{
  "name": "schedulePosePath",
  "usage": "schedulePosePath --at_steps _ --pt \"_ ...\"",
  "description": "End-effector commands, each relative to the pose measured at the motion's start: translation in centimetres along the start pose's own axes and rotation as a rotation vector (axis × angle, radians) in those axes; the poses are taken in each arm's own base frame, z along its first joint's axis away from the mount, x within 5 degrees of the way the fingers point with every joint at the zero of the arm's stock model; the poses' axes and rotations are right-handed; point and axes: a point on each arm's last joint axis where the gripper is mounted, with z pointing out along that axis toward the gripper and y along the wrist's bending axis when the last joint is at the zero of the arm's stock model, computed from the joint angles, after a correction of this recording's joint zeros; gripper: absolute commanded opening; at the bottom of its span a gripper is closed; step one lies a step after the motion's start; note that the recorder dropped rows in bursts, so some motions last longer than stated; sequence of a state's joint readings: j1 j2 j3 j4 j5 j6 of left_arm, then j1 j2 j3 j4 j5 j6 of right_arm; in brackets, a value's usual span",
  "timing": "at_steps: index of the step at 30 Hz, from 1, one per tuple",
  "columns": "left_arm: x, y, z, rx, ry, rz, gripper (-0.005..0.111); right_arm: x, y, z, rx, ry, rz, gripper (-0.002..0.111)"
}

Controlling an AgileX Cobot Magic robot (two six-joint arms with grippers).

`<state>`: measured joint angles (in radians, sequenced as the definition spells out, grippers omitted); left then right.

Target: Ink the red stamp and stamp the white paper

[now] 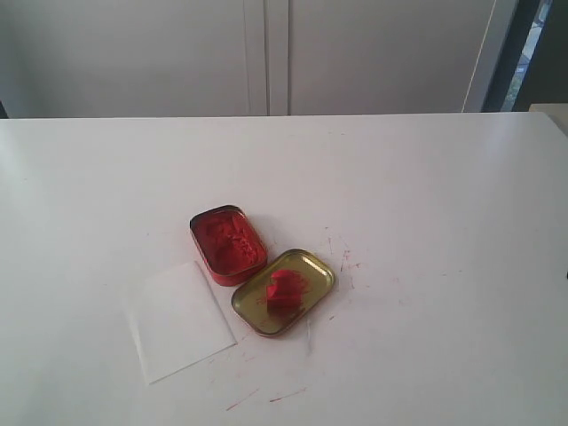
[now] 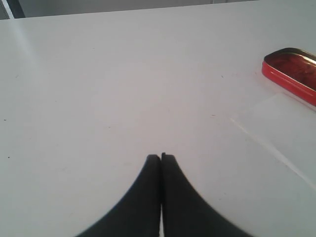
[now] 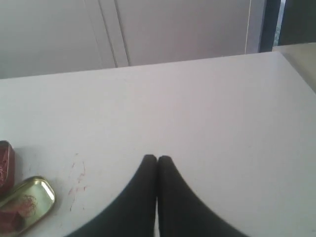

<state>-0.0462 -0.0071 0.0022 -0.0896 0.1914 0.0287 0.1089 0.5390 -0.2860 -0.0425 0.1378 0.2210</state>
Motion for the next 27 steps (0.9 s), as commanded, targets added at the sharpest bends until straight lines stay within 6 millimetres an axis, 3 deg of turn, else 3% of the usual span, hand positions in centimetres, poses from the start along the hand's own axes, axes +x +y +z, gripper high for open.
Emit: schedulePosePath --at_steps 1,8,14,20,27 --pt "-0.1 0.0 0.0 -0.002 0.001 -0.009 0.0 -0.2 0.0 0.2 0.034 0.156 -0.011 0.0" --pt "-0.1 0.0 0.0 -0.002 0.001 -0.009 0.0 -2.2 0.6 2.1 0.017 0.368 -0.143 0.0" --pt "-0.1 0.0 0.0 -0.002 0.001 -0.009 0.0 -3.2 2.5 6.0 -0.164 0.544 -0.173 0.0" --pt "-0.1 0.0 0.0 -0.002 0.001 -0.009 0.0 -5.6 5.0 9.4 -0.373 0.575 -0.323 0.0" --pt "-0.1 0.0 0.0 -0.002 0.001 -0.009 0.0 -8.5 9.4 13.0 -0.52 0.629 -0.447 0.0"
